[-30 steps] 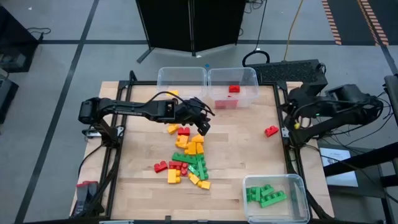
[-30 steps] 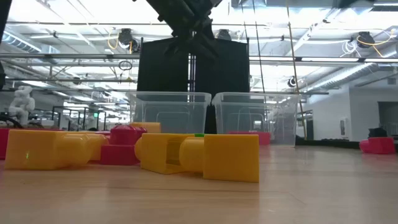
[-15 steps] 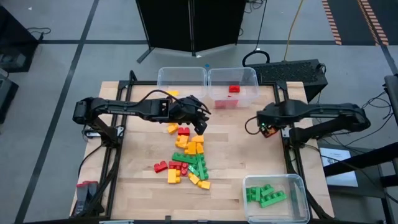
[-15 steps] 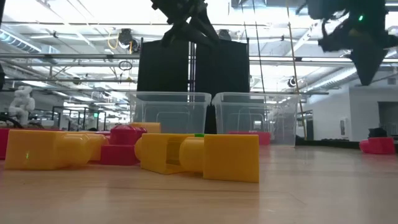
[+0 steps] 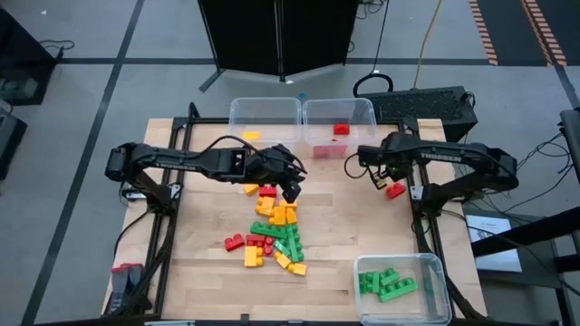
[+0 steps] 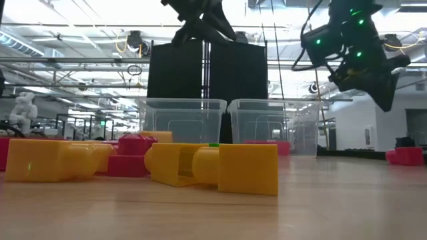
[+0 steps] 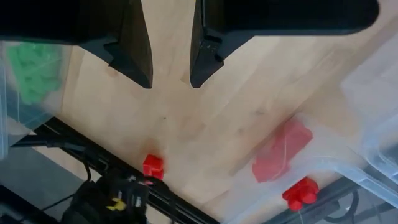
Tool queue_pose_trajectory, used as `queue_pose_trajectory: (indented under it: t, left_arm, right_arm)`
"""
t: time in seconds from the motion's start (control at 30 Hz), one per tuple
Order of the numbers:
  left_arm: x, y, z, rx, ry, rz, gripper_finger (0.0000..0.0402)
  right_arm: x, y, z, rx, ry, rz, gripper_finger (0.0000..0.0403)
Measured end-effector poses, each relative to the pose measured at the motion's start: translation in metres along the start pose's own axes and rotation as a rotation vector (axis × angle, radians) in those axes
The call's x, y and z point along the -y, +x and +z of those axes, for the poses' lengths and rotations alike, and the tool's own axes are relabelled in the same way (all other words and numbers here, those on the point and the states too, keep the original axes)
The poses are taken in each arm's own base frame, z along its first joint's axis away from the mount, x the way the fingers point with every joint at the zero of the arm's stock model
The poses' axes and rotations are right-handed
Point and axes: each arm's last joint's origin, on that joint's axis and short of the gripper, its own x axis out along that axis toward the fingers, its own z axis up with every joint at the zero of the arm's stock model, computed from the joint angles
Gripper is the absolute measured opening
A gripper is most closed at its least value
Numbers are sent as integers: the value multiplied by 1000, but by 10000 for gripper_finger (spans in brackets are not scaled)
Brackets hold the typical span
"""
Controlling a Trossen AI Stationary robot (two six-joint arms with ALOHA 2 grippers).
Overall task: Sort blocks
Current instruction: Put the red game piece into the top right transparent bin
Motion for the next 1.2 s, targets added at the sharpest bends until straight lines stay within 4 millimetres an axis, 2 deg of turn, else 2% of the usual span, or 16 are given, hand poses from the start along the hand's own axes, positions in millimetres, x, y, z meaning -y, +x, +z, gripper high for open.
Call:
queue_pose_trajectory:
  t: [0.2,0.37,0.53,0.83,1.07,1.2]
  left_arm:
    - [6,-2,-9,-50,27,5,81]
    - [10,-4,-15,-82,48,6,81]
    - [14,-5,-18,-87,56,-1,81]
    - [14,-5,-18,-88,54,-1,81]
    - [17,-7,-22,-106,67,-3,81]
    - [18,-7,-23,-109,70,-5,81]
  right_arm:
    - [-9,16,5,29,41,41,0]
    - [-2,45,-12,-12,111,8,0]
    - [-1,68,-22,-30,177,122,0]
    - [3,74,-18,-43,211,106,0]
    - [-5,83,-13,-79,171,138,0]
    - [-8,79,-10,-73,157,156,0]
